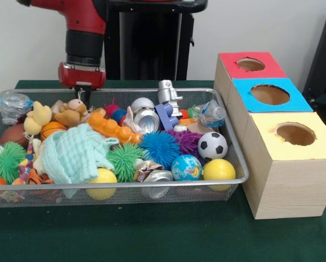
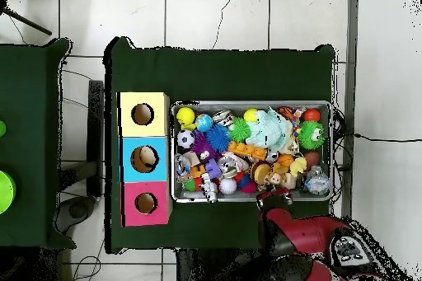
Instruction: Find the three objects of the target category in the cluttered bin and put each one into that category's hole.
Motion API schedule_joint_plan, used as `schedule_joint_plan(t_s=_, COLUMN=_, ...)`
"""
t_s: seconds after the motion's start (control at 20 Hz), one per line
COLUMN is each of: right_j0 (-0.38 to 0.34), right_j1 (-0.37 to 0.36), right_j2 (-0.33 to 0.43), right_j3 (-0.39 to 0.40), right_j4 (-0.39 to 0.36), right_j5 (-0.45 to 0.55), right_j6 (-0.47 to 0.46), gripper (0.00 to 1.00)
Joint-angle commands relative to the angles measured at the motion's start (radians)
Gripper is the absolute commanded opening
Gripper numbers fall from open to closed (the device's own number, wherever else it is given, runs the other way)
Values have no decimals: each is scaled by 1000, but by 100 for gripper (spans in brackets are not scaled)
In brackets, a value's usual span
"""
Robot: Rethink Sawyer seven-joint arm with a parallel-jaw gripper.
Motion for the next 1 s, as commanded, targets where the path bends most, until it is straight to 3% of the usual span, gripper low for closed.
schedule_joint_plan(t_s=0.05, right_j0=-22, right_j1=274, right_j2=215, right_j3=-13, right_j4=24, right_j5=180, right_j6=150, gripper=0)
schedule_joint_plan(t_s=0.3, right_j0=-21, right_j1=234, right_j2=238, right_j3=25, right_j4=63, right_j5=249, right_j6=140, gripper=0)
schedule_joint_plan(t_s=0.6, right_j0=35, right_j1=180, right_j2=228, right_j3=70, right_j4=127, right_j5=249, right_j6=150, gripper=0)
schedule_joint_plan(t_s=1.0, right_j0=78, right_j1=-29, right_j2=263, right_j3=175, right_j4=195, right_j5=400, right_j6=91, gripper=0)
